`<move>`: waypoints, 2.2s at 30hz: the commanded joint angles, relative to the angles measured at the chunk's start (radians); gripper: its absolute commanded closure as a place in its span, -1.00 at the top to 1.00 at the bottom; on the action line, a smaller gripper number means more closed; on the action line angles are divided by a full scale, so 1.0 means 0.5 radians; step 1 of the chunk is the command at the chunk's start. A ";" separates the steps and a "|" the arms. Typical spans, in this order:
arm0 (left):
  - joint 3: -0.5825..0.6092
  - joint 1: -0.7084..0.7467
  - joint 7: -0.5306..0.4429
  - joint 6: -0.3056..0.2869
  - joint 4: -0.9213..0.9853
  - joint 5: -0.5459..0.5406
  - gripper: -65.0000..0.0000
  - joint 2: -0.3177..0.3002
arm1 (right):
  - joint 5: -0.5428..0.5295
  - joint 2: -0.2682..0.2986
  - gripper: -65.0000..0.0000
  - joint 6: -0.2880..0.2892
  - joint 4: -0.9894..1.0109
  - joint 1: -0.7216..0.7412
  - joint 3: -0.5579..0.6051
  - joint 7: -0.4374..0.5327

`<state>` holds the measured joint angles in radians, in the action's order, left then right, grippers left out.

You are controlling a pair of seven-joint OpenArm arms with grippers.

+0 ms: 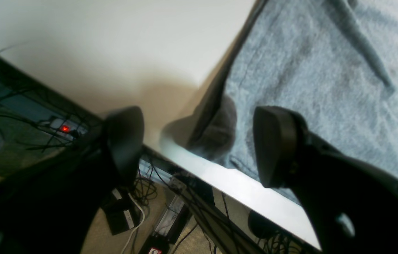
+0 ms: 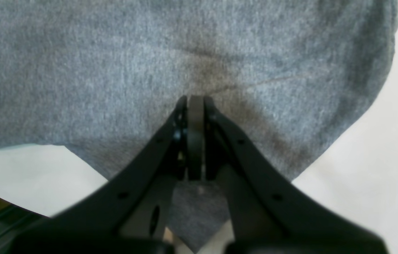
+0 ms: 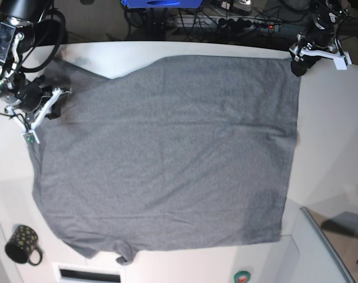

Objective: Layout the t-shirt on the table in an organized manner, then fold the t-shirt properly
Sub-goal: 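Release and regrasp the shirt corners with both grippers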

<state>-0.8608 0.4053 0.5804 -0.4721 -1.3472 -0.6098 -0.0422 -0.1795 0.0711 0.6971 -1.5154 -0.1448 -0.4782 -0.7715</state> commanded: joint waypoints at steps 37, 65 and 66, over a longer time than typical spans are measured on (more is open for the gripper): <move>0.192 -0.045 -0.030 -0.021 0.035 -0.016 -1.00 -0.074 | -0.038 -0.113 0.20 0.002 0.218 -0.040 -0.745 -0.054; 0.219 -0.134 0.136 -0.009 -0.244 -0.016 -1.00 -0.123 | -0.038 -0.242 -0.73 0.002 0.194 -0.206 -0.521 -0.361; 0.219 -0.131 0.136 -0.009 -0.244 -0.016 -1.00 -0.123 | -0.038 -0.239 -0.63 0.002 0.175 -0.218 -0.524 -0.361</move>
<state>-0.7444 0.3363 0.6666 -0.4717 -1.4548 -0.6025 -0.0906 -0.2478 -0.0498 0.6987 -1.4265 -0.2375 -0.7391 -0.9054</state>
